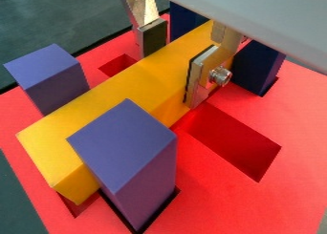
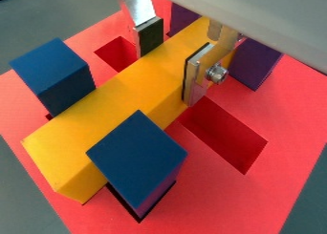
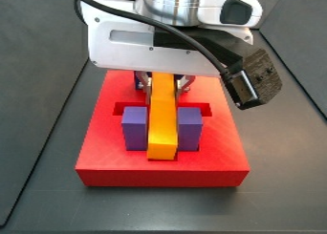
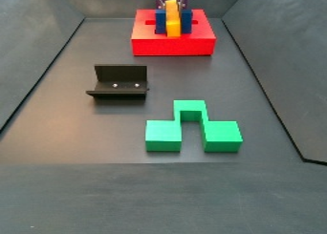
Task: Pick up the yellow object. Move up. Move to above the board. Insert the yellow object.
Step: Insert the yellow object.
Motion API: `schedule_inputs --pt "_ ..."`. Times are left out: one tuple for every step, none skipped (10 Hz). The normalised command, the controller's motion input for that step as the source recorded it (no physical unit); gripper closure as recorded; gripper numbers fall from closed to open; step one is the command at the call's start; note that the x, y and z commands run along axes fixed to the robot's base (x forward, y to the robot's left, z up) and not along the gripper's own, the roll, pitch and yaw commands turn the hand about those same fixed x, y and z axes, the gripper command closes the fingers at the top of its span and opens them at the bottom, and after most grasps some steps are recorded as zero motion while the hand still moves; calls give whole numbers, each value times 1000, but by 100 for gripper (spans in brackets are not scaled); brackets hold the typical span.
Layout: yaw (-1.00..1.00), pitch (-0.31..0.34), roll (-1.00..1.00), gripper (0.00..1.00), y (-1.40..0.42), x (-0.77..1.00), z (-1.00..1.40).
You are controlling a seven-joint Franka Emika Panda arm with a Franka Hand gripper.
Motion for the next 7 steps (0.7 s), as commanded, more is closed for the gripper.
schedule_inputs --pt "14 -44 69 100 -171 -69 -206" --pt "0 -24 67 100 0 -157 -214" --pt "-11 -10 64 100 0 -37 -194" --pt "-6 -26 106 100 0 57 -274" --pt "-46 -50 109 100 29 229 -351" --pt "0 -103 73 100 83 243 -454" --pt "0 -100 53 100 37 349 -457"
